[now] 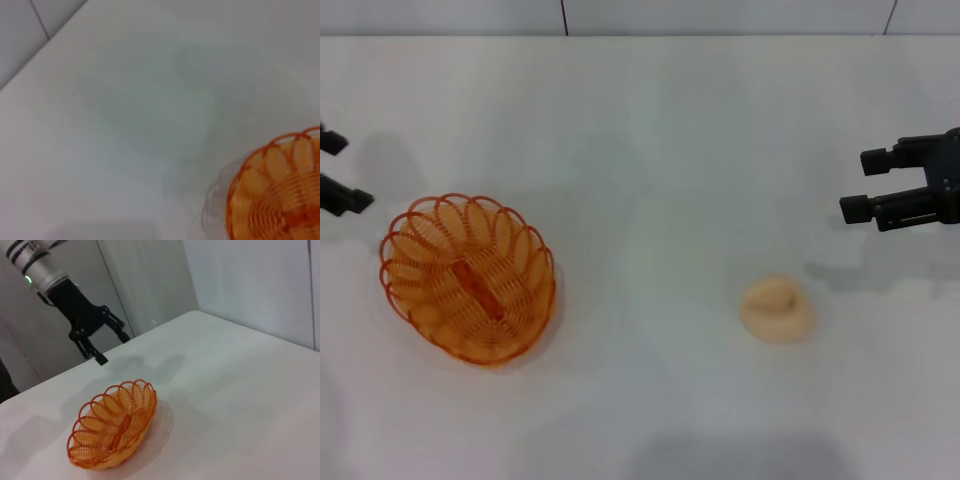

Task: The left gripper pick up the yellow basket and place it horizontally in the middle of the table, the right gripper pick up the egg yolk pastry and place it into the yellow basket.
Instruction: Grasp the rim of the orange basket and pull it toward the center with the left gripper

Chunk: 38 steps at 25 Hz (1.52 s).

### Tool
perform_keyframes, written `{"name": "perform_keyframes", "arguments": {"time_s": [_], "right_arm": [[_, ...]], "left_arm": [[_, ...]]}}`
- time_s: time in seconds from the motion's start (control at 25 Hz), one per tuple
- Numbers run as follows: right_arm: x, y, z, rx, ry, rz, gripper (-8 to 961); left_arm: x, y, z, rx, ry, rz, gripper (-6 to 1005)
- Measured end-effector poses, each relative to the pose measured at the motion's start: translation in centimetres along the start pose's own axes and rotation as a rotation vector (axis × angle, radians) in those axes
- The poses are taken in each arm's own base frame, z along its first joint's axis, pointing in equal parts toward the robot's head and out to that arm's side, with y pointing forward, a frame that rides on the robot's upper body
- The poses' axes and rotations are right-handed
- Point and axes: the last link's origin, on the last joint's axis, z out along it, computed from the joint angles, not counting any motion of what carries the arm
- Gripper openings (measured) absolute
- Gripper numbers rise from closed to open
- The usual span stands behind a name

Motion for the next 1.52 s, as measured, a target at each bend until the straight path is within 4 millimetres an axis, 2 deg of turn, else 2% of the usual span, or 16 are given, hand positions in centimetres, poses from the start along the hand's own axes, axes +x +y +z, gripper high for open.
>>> {"name": "perform_keyframes", "arguments": {"time_s": [0.12,0.4,0.8,1.16,1.52], "right_arm": [[0.0,0.0,0.0,0.0,-0.001,0.0,839],[-0.2,0.0,0.0,-0.003,-0.006,-0.004,839],[-0.2,0.1,0.0,-0.006,-0.01,-0.005,840],[0.0,0.1,-0.1,-0.001,-0.012,0.002,840],[-0.1,0.1,-0.1,-0.004,-0.01,0.0,840]], "left_arm": [[0.9,0.7,1.8,-0.031,-0.007,0.032,851],[0.5,1.3,4.1,-0.056,-0.033,0.027,836],[0.5,0.9,4.6,-0.018,-0.039,0.027,814],[1.4,1.5,6.8,-0.006,-0.011,0.041,795],[1.1,2.3,8.3,-0.03,-0.011,0.026,776]]}}
